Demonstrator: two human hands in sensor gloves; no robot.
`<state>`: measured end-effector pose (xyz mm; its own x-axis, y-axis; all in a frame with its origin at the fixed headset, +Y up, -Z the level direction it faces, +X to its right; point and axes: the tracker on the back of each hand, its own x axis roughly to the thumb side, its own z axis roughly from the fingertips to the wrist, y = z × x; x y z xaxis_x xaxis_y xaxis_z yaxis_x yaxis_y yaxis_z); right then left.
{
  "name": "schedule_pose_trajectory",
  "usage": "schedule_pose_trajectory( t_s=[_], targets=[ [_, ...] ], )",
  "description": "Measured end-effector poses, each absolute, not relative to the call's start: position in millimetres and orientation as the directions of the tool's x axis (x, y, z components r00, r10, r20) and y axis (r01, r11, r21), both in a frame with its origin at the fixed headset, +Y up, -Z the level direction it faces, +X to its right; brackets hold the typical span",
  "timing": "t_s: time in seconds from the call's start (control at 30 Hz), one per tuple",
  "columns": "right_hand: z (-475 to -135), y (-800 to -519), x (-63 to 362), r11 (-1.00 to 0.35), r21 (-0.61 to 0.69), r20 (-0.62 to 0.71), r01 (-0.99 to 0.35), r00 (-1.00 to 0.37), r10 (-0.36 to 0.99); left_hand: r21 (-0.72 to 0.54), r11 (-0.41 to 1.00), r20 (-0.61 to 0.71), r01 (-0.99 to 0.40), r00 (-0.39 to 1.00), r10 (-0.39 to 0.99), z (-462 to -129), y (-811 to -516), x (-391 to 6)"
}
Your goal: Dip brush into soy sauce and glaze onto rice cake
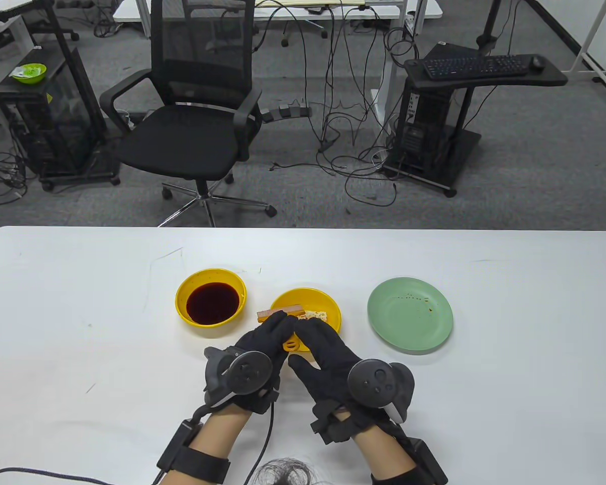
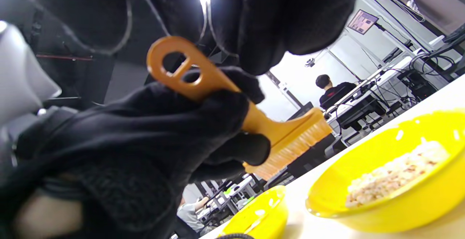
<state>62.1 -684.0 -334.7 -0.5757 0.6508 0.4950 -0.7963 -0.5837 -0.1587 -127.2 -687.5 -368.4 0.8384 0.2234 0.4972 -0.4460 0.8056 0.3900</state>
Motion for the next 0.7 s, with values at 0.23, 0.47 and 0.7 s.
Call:
schedule_pose_trajectory(
  t_s=[0.23, 0.47, 0.7],
  targets=[
    [-333, -682, 61, -0.593, -0.206, 0.503, -0.779, -0.604, 0.618, 0.391, 0.805, 0.506, -0.445, 0.835, 0.216, -367, -685, -120],
    [-332, -680, 62, -0.638, -0.334, 0.502, -0.693, -0.704, 0.502, 0.404, 0.807, 0.509, -0.43, 0.839, 0.192, -364, -684, -116],
    [-330, -676, 67, -0.614, -0.42, 0.502, -0.669, -0.734, 0.456, 0.396, 0.819, 0.536, -0.416, 0.829, 0.162, -368, -682, -107]
  ],
)
